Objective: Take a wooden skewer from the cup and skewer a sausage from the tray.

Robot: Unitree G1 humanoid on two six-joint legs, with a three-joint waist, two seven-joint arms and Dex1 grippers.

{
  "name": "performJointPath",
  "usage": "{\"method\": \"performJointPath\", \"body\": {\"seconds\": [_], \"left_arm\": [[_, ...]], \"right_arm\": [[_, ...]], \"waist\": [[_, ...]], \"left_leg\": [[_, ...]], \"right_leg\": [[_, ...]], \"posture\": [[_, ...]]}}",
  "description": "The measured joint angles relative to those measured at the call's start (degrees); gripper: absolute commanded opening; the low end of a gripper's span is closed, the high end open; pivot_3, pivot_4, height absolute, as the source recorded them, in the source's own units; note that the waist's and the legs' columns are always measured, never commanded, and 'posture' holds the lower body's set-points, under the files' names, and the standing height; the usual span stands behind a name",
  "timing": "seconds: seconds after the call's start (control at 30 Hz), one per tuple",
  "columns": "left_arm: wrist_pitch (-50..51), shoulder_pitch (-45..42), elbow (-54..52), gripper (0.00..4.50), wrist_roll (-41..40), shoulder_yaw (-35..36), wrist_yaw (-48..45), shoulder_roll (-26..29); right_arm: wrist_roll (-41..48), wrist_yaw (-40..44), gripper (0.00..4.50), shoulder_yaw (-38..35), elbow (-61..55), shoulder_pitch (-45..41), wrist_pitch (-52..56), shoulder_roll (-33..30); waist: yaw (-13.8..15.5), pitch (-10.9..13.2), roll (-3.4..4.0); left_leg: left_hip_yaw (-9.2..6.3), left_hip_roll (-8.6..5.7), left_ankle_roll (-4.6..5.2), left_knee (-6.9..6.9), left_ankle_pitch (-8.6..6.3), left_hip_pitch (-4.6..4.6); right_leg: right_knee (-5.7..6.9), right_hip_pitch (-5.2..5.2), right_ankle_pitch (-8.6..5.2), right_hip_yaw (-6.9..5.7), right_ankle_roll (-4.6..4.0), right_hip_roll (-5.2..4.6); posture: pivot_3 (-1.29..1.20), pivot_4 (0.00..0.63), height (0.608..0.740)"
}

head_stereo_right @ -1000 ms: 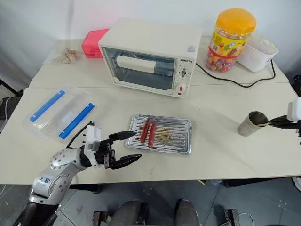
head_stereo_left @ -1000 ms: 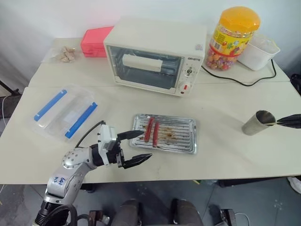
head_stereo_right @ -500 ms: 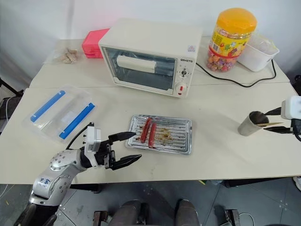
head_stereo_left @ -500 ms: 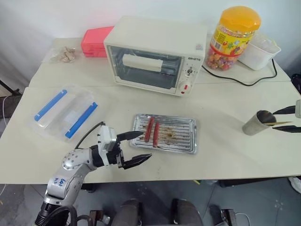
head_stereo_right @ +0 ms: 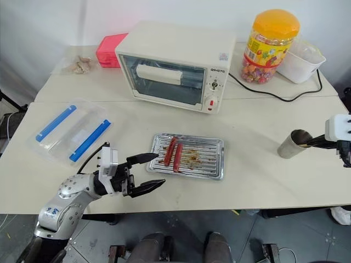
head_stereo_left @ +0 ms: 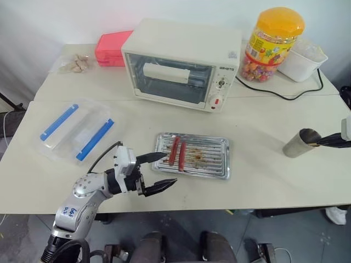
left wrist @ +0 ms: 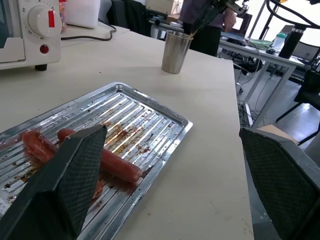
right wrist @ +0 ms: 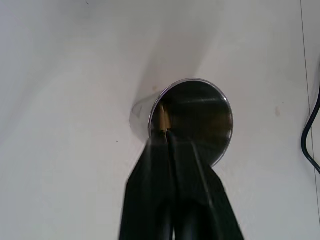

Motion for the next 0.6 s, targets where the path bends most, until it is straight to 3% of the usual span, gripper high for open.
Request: {"method": "performJointPath", "body": {"seconds": [0.33,0.43,0.57,0.6], "left_arm": [[0.00,-0.04,-0.11,4.50,0.00,0.00,0.24,-0.01],[0.00,-0.06,-0.11,4.50,0.00,-0.03,0.24,-0.05],[0.00,-0.09,-0.10,4.50,0.00,-0.03,0.29,-0.10],[0.00,-0.13,-0.10,4.50,0.00,-0.03,0.30,-0.11]], "right_arm": [[0.65,0.06,0.07,-0.01,-2.89,0.23,4.47,-2.95],[0.82,0.05,0.65,-0.08,-3.66,1.00,7.88,-3.57],[-0.31,0.02,1.97,0.02,-2.64,2.39,3.28,-3.59],[-0.75,0.02,1.97,0.02,-2.06,2.22,1.94,-3.58]], "waist": [[0.11,0.00,0.00],[0.08,0.00,0.00],[0.07,0.00,0.04],[0.02,0.00,0.04]], "left_leg": [[0.00,0.00,0.00,0.01,0.00,0.00],[0.00,0.00,0.00,0.00,0.00,0.00],[0.02,0.00,0.00,0.01,0.00,0.00],[0.02,0.00,0.00,0.01,0.00,0.00]], "right_leg": [[0.00,0.00,0.00,0.01,0.00,0.00],[0.00,0.00,0.00,0.01,0.00,0.00],[0.00,-0.01,0.00,0.02,0.00,0.00],[0.01,-0.01,0.00,0.01,0.00,0.00]], "posture": [[0.00,0.150,0.740],[0.00,0.150,0.740],[0.00,0.150,0.740],[0.00,0.150,0.740]]}}
